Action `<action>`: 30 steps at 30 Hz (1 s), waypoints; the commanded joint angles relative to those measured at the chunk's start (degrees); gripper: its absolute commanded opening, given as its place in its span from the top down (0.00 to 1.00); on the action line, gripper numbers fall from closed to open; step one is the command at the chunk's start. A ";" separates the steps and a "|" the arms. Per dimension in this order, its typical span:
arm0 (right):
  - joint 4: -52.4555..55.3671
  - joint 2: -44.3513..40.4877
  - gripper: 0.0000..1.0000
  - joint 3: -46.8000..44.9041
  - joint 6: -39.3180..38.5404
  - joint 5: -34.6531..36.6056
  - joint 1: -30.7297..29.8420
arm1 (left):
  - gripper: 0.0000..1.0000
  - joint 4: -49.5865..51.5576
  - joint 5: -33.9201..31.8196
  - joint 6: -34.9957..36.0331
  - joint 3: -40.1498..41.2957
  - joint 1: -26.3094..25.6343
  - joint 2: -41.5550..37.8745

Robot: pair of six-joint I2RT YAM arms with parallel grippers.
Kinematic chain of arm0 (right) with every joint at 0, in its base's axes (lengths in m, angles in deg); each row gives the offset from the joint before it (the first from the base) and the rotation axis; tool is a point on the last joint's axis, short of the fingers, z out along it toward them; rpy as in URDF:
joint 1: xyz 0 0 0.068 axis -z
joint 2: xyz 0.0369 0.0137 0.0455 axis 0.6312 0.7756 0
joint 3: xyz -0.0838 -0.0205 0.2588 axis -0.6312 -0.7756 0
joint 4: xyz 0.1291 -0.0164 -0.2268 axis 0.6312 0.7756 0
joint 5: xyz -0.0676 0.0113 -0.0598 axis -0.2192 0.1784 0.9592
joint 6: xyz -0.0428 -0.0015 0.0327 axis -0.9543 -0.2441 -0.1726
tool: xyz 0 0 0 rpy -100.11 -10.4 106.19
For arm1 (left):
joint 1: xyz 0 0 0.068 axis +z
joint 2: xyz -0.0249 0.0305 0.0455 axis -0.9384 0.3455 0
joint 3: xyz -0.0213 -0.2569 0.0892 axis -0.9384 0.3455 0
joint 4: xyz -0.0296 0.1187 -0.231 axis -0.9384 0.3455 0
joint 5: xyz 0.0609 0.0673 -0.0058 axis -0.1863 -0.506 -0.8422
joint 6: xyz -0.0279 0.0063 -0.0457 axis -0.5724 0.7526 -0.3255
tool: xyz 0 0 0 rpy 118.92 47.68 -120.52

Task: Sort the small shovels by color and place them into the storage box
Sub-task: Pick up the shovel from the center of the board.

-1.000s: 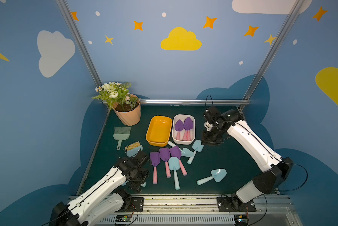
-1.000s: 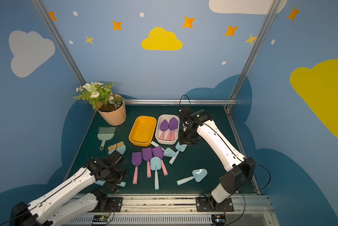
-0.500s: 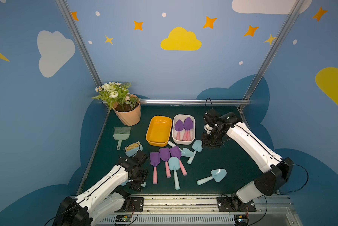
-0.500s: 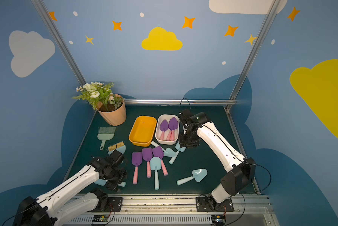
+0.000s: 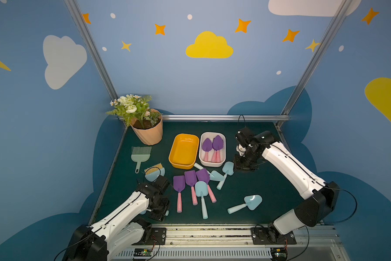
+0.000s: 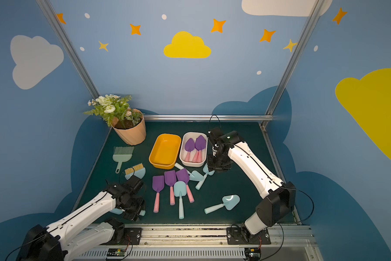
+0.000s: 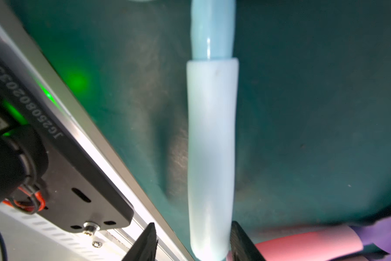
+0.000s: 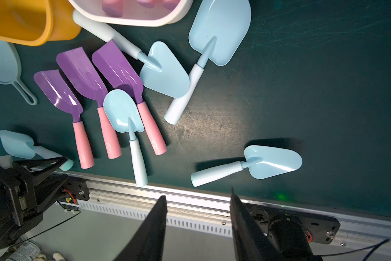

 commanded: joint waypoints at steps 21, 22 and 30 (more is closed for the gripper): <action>-1.12 -1.38 0.53 -1.66 -0.87 -0.79 1.44 | 0.97 -2.61 -1.42 0.62 2.25 1.71 0.18; -1.06 -1.43 0.53 -1.62 -0.94 -0.81 1.44 | 0.97 -2.42 -1.46 0.61 2.21 1.68 -0.18; -1.04 -1.80 0.53 -1.86 -0.73 -0.84 1.35 | 0.97 1.09 -2.55 2.06 -0.90 1.69 -3.39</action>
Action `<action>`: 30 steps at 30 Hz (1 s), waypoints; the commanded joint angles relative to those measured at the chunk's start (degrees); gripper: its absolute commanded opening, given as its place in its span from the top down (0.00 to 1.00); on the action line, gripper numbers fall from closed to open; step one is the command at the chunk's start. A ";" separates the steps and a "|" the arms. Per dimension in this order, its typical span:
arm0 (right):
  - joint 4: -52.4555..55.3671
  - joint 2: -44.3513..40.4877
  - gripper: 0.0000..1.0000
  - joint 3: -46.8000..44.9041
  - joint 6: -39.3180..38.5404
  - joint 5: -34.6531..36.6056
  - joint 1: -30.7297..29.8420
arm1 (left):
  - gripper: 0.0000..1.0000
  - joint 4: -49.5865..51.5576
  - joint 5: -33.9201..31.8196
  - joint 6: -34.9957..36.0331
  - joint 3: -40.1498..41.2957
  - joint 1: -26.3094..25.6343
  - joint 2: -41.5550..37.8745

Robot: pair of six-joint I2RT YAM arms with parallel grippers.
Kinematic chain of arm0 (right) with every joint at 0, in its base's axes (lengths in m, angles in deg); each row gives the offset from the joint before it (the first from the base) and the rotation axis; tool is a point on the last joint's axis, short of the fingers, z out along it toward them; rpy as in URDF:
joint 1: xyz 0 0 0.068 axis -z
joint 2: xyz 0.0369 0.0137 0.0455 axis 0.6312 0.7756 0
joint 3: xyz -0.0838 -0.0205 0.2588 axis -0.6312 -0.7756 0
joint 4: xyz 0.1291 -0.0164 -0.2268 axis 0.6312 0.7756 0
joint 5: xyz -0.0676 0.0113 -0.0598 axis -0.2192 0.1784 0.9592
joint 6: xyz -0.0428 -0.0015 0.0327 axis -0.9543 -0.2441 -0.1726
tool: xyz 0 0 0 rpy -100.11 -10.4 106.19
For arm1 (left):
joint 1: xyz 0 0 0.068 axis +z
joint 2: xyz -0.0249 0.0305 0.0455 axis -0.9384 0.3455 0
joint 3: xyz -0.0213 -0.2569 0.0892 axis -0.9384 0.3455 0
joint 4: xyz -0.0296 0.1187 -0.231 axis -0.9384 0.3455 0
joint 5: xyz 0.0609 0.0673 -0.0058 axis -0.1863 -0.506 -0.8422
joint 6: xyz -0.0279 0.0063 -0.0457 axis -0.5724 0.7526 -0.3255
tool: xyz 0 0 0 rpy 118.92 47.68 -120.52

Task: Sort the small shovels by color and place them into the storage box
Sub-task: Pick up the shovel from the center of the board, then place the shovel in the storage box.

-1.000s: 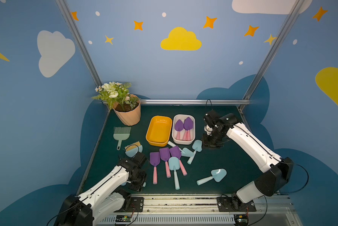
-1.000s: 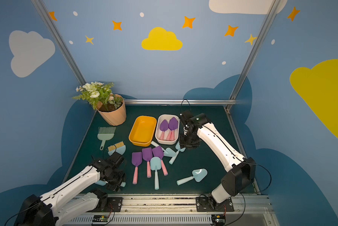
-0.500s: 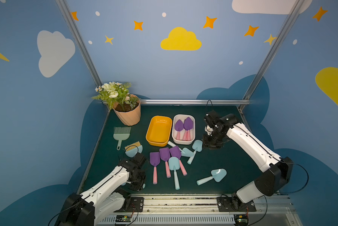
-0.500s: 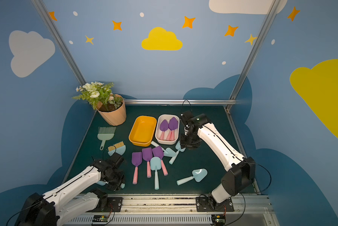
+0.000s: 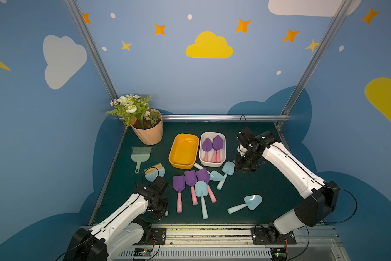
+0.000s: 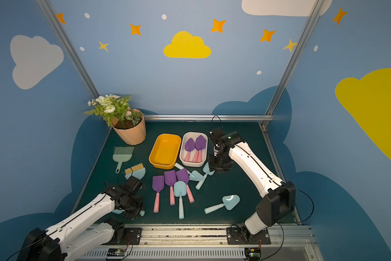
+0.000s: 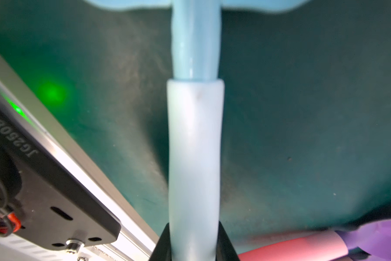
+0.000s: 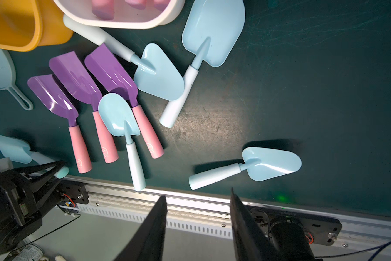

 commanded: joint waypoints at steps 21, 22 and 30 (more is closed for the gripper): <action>1.81 -5.00 0.53 -1.16 1.33 0.92 -0.79 | 0.97 17.05 -6.74 30.49 -28.72 -1.31 6.51; 1.96 -5.22 0.53 -1.27 1.45 1.01 -0.83 | 0.97 18.08 -6.56 34.19 -31.60 -1.30 8.32; 2.29 -5.24 0.54 -1.74 2.13 1.45 -1.17 | 0.97 22.89 -6.78 56.00 -53.20 -3.00 20.23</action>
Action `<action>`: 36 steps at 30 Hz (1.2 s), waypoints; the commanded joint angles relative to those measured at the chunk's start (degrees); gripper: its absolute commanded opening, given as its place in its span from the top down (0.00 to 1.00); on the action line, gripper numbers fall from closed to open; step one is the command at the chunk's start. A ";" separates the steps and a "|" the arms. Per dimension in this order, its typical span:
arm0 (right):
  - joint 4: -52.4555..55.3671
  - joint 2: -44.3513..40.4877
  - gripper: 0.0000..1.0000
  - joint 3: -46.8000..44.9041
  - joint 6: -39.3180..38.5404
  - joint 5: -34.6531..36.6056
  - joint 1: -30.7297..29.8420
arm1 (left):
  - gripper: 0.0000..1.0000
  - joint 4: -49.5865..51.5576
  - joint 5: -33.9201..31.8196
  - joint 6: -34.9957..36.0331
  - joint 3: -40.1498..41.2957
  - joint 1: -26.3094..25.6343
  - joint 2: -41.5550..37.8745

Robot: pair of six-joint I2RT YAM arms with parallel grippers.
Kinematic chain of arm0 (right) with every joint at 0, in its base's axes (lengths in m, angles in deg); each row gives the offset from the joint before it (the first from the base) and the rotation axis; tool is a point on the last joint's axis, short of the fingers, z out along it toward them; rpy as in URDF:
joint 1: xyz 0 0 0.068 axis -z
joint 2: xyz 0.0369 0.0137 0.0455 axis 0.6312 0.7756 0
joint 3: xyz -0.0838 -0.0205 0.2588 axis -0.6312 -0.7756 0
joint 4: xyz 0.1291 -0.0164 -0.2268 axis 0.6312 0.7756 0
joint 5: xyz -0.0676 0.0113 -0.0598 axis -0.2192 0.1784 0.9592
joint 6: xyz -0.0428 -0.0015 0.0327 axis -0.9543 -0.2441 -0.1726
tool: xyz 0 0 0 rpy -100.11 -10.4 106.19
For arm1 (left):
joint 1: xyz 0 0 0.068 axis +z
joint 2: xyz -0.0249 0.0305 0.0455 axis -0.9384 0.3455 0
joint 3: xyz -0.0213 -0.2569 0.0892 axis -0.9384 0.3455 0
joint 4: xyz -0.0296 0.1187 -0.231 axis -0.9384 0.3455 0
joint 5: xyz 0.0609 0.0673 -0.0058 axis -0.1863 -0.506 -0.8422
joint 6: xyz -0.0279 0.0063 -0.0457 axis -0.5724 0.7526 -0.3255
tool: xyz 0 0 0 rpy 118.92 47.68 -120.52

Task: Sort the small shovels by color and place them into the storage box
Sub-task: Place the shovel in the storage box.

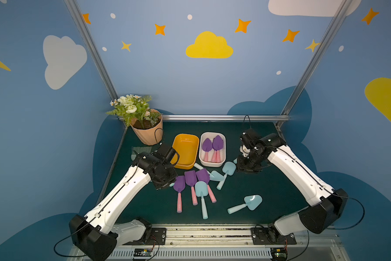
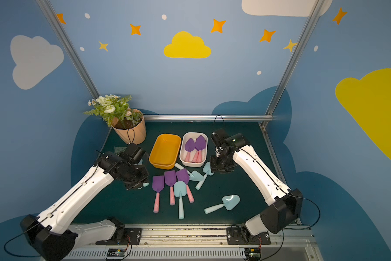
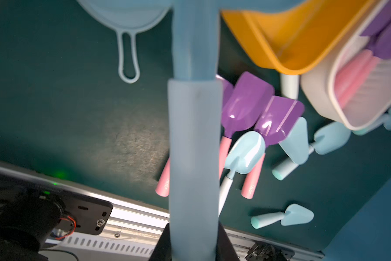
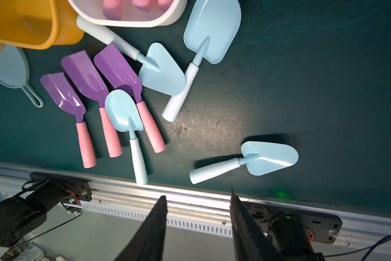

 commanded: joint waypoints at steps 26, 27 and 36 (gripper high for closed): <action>2.68 3.25 0.54 0.65 0.15 2.53 -0.49 | 0.97 17.50 -14.38 42.84 -53.48 2.11 50.25; 2.67 3.38 0.53 0.70 0.05 2.53 -0.51 | 0.97 17.58 -14.77 42.94 -54.35 2.44 51.66; 2.68 3.87 0.53 0.69 -0.13 2.53 -0.37 | 0.97 17.34 -16.20 43.61 -57.34 5.50 60.55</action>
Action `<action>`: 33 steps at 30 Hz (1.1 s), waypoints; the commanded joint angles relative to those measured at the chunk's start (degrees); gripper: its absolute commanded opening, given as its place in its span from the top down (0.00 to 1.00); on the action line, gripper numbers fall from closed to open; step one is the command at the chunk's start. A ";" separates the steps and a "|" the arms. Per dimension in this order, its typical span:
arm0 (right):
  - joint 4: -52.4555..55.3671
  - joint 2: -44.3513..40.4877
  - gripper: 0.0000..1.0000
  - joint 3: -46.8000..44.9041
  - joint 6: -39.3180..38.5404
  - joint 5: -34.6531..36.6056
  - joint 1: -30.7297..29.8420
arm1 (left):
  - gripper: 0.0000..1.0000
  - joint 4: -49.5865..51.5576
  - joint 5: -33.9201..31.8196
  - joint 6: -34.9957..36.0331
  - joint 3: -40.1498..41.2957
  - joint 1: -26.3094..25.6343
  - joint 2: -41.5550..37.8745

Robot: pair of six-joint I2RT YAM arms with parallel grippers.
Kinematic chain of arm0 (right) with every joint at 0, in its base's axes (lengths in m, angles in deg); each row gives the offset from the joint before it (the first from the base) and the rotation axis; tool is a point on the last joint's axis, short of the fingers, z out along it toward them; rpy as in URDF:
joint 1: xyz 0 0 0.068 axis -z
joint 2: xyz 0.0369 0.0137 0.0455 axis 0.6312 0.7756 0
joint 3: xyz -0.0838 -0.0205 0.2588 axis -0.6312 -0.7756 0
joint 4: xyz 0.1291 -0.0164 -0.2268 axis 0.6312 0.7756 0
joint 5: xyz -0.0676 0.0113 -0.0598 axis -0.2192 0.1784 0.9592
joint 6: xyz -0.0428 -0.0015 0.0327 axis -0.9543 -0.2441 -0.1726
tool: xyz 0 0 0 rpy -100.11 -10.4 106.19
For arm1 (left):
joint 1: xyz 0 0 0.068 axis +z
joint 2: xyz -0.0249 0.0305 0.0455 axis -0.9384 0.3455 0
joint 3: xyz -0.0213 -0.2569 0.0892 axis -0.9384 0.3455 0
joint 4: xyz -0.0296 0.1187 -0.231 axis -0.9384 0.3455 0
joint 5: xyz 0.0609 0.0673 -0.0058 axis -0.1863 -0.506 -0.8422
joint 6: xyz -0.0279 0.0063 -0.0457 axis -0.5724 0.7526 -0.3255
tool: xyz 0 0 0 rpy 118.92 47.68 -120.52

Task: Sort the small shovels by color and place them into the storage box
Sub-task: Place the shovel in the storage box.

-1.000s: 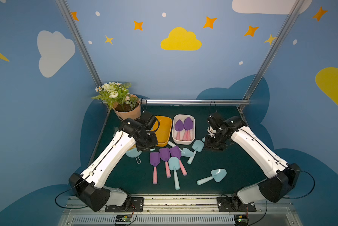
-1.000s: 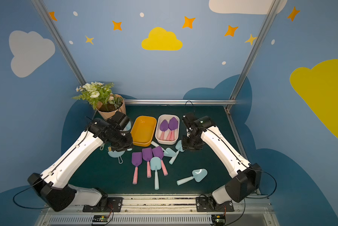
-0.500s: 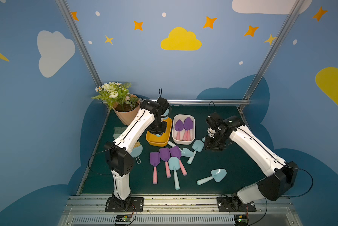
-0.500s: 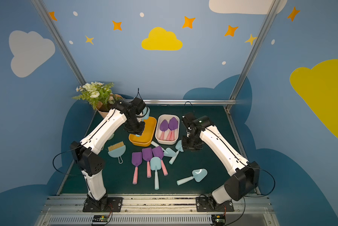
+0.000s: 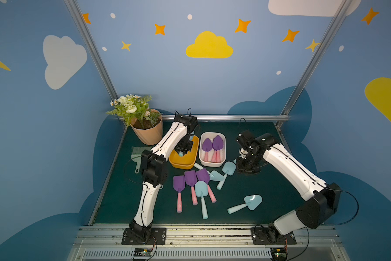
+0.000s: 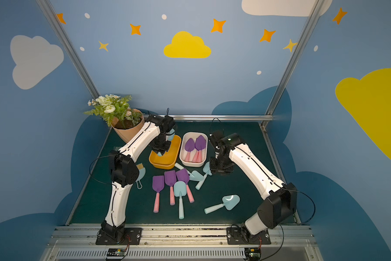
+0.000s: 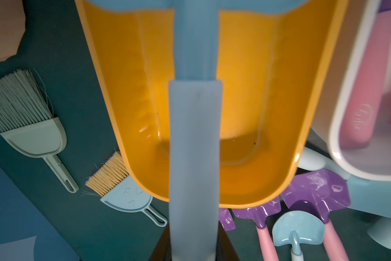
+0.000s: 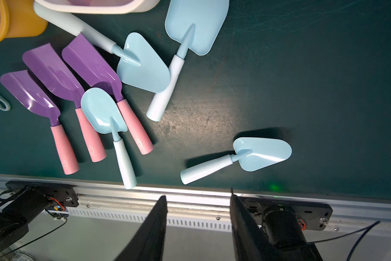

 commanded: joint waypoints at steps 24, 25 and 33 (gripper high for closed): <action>2.02 2.19 0.54 1.27 -0.86 0.96 0.03 | 0.97 -1.98 -0.31 1.92 0.41 2.78 7.52; 2.03 2.30 0.54 1.28 -0.85 0.92 -0.03 | 0.97 -2.01 -0.28 1.99 0.50 2.78 7.77; 2.05 2.64 0.54 1.02 -0.81 0.92 0.00 | 0.97 -2.31 0.36 2.44 1.25 2.89 9.62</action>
